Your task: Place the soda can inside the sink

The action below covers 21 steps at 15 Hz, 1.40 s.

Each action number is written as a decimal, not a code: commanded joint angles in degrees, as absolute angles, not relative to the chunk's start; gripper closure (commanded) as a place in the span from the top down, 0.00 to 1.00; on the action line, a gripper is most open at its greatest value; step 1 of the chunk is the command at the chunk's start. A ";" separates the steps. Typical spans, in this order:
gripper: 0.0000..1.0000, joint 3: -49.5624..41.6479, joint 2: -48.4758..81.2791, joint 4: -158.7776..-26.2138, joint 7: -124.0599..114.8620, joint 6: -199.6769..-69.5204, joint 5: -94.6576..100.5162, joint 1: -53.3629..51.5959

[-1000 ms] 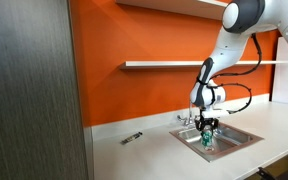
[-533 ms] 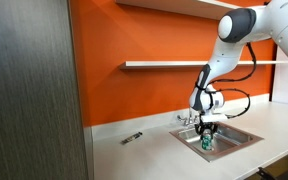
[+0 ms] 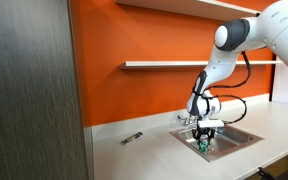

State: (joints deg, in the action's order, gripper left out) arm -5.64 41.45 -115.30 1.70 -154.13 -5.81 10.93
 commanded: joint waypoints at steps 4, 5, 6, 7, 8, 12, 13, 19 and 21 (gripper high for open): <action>0.38 -3.92 43.85 -112.39 1.90 -153.11 -6.81 12.57; 0.38 -3.87 44.07 -112.28 1.89 -153.04 -6.83 12.61; 0.38 -3.85 44.17 -112.16 1.88 -152.98 -6.84 12.64; 0.38 -3.85 44.26 -112.06 1.87 -152.99 -6.85 12.66; 0.38 -3.82 44.28 -112.05 1.86 -152.91 -6.87 12.66; 0.89 -4.06 44.33 -112.08 1.49 -152.70 -6.77 12.39; 0.96 -4.09 44.36 -112.08 1.45 -152.69 -6.76 12.36; 1.00 -4.35 42.94 -113.03 1.12 -152.62 -6.55 11.86; 1.00 -4.60 42.38 -113.06 0.96 -152.25 -6.32 11.55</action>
State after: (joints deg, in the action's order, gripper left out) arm -5.12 43.81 -113.31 1.70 -153.98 -6.01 11.20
